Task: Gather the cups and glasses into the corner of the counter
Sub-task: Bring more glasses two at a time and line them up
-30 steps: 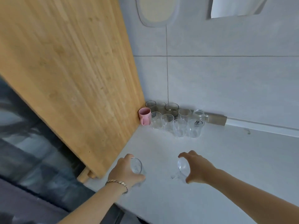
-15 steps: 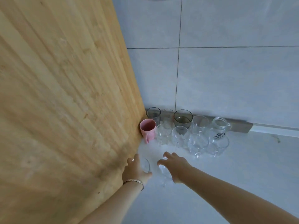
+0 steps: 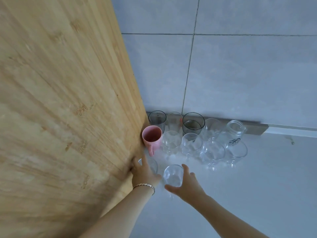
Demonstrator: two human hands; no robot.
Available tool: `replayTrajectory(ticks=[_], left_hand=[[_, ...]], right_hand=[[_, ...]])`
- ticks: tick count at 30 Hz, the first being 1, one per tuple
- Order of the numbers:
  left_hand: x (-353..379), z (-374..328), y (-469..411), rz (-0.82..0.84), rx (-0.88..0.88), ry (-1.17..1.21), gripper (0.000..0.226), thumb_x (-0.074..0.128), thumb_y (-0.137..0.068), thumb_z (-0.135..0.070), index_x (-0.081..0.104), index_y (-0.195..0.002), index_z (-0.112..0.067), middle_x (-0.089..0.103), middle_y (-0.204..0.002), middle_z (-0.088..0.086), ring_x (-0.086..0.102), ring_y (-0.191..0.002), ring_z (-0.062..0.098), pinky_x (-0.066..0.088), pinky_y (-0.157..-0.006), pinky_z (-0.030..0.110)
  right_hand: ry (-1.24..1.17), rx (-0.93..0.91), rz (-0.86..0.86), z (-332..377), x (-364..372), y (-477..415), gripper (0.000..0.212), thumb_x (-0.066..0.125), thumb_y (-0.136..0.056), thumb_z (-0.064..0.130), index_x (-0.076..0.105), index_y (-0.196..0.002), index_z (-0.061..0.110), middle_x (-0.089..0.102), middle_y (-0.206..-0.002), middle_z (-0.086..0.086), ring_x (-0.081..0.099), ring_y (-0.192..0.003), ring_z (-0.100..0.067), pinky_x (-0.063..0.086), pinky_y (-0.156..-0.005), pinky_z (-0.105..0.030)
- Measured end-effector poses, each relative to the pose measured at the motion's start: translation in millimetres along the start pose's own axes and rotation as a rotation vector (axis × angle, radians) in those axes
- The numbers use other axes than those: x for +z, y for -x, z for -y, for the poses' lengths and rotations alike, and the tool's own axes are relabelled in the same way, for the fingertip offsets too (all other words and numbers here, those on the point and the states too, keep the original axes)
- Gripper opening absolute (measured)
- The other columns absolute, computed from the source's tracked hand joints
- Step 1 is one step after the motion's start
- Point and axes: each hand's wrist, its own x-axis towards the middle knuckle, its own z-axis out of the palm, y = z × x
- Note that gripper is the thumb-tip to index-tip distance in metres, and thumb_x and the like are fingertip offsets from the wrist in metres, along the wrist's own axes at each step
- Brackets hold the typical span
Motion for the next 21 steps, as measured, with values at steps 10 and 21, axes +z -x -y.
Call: replayTrajectory(ticks=[10, 21], left_hand=[[-15, 3, -1, -0.029, 0.213, -0.608, 0.080, 0.063, -0.082, -0.036, 0.019, -0.144, -0.012, 0.028, -0.147, 0.005, 0.029, -0.133, 0.025, 0.035, -0.107, 0.030], [-20, -10, 32, -0.165, 0.354, -0.672, 0.081, 0.059, -0.082, -0.031, 0.015, -0.147, -0.013, 0.031, -0.144, 0.008, 0.035, -0.130, 0.027, 0.033, -0.106, 0.034]], right_hand=[[-0.191, 0.065, -0.039, 22, 18, -10, 0.104, 0.073, -0.074, 0.047, 0.006, -0.148, 0.019, 0.034, -0.138, -0.013, 0.052, -0.117, -0.028, 0.047, -0.090, -0.034], [-0.020, 0.066, 0.178, -66, -18, 44, 0.058, 0.061, -0.086, 0.033, 0.039, -0.138, 0.021, 0.049, -0.135, -0.002, 0.055, -0.103, -0.016, 0.046, -0.094, -0.029]])
